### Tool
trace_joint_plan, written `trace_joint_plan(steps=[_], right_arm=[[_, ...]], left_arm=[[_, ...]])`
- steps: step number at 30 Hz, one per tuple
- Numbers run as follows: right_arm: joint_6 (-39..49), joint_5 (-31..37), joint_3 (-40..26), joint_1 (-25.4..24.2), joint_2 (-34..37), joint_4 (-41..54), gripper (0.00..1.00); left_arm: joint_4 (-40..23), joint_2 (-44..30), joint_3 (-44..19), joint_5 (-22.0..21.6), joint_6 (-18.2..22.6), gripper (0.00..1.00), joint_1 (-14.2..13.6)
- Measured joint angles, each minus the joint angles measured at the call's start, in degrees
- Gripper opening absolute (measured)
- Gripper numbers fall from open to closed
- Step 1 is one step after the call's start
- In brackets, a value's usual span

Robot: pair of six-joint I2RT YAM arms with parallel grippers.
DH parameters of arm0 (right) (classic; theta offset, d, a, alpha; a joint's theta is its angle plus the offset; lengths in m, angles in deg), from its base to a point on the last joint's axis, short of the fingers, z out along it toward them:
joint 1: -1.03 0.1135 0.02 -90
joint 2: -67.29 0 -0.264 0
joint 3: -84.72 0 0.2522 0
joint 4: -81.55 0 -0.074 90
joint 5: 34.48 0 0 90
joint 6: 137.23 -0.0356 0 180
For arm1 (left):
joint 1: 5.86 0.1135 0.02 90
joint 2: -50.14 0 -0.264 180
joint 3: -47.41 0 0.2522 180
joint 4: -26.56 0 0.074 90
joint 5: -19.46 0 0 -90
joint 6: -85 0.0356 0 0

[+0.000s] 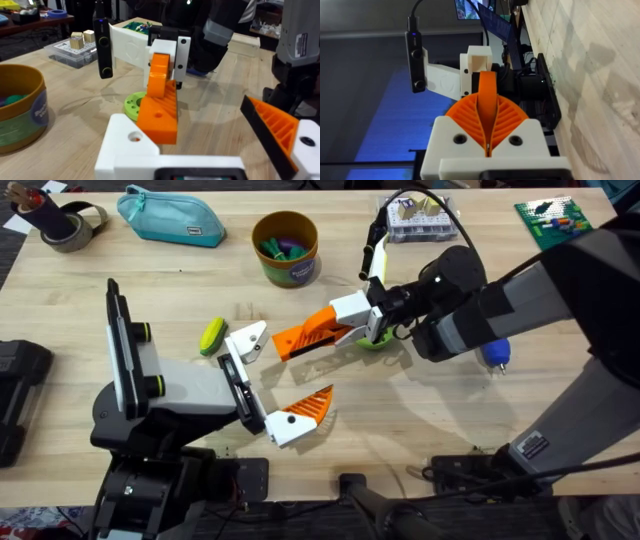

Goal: Pick up the gripper from the table and insert it into the empty holder that is missing its gripper. Then pick up a screw, insert it into the mounting hole, and use the screwdriver to tighten it. Finally, clean up the table by picking up the vegetable and placing it into the bucket.

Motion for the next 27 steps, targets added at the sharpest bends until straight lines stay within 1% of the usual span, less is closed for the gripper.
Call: trace_joint_plan(steps=[7,20,22,23,27], right_arm=[[0.6,-0.13,0.03,0.03,0.07,1.81,0.018],[6.32,-0.86,0.03,0.03,-0.04,1.85,0.019],[7.01,-0.97,0.03,0.03,-0.53,1.9,0.019],[7.7,-1.0,0.03,0.03,-2.23,1.88,0.019],[8.01,-1.0,0.03,0.03,-4.38,1.76,0.019]], left_arm=[[-0.22,-0.19,-0.31,-0.12,-0.06,0.989,0.0],[-0.24,-0.18,-0.31,-0.11,-0.06,0.989,0.0],[-0.24,-0.18,-0.31,-0.11,-0.06,0.989,0.0],[-0.24,-0.19,-0.31,-0.11,-0.06,0.989,0.0],[-0.24,-0.18,-0.31,-0.11,-0.06,0.989,0.0]])
